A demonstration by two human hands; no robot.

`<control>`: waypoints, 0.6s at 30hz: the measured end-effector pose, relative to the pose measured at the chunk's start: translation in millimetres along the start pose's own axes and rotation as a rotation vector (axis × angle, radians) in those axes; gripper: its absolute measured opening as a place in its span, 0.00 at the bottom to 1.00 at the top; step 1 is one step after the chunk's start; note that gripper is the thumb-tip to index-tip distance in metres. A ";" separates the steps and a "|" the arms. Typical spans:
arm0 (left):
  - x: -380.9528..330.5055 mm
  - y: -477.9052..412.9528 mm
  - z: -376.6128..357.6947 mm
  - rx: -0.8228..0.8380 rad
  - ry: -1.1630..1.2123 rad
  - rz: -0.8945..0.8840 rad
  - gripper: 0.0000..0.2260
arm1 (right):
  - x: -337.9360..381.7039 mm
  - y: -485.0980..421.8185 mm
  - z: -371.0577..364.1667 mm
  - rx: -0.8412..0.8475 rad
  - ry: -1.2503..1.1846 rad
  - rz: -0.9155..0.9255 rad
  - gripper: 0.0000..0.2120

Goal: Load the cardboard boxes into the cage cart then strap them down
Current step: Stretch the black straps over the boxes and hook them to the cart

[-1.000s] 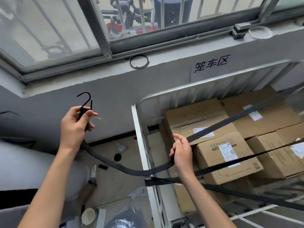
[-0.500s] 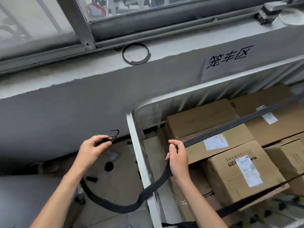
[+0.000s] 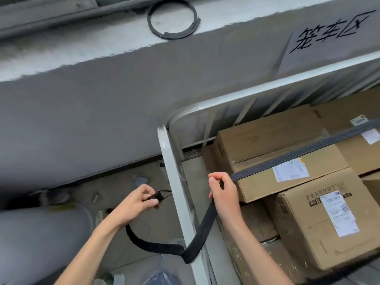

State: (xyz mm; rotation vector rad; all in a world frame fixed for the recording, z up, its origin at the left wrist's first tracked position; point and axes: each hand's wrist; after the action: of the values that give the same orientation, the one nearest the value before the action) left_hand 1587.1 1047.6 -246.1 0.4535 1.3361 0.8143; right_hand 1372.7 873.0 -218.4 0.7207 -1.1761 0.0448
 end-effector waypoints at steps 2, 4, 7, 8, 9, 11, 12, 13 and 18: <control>-8.0 -6.0 -6.6 0.005 0.069 -0.021 0.09 | -2.2 -2.1 -4.1 0.072 0.027 -0.007 0.03; -11.5 -8.4 -13.4 -0.023 0.112 -0.025 0.09 | -3.1 -3.5 -7.1 0.137 0.036 -0.011 0.03; -13.4 -7.8 -22.3 -0.050 0.188 -0.035 0.08 | -2.2 -5.8 -8.4 0.180 0.082 -0.006 0.06; -14.7 -7.5 -24.1 -0.054 0.211 -0.041 0.07 | -1.5 -6.8 -8.4 0.193 0.105 -0.003 0.07; -15.9 -7.9 -25.4 -0.059 0.225 -0.043 0.05 | -1.3 -7.8 -8.0 0.211 0.123 -0.002 0.07; -21.0 -7.4 -26.4 -0.069 0.241 -0.043 0.05 | -1.4 -9.8 -7.0 0.258 0.151 -0.004 0.07; -24.6 -6.7 -26.3 -0.068 0.243 -0.041 0.06 | -1.5 -10.6 -6.5 0.278 0.160 -0.007 0.06; -27.9 -6.4 -25.8 -0.065 0.239 -0.040 0.06 | -1.4 -11.4 -6.2 0.289 0.164 -0.007 0.04; -45.2 -1.0 -20.4 -0.014 0.219 -0.060 0.09 | 2.8 -14.7 -5.2 0.259 0.152 0.008 0.03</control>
State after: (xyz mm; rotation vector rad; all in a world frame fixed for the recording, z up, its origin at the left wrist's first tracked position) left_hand 1566.6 1010.2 -220.7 0.3183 1.5379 0.8403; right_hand 1383.9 863.4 -224.2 0.9236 -1.0377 0.2580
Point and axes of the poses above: each hand's wrist, its own y-axis away from the middle knuckle, its own z-axis out of the back of the hand, x = y × z, and after that the axes turned 1 degree about z, right-handed
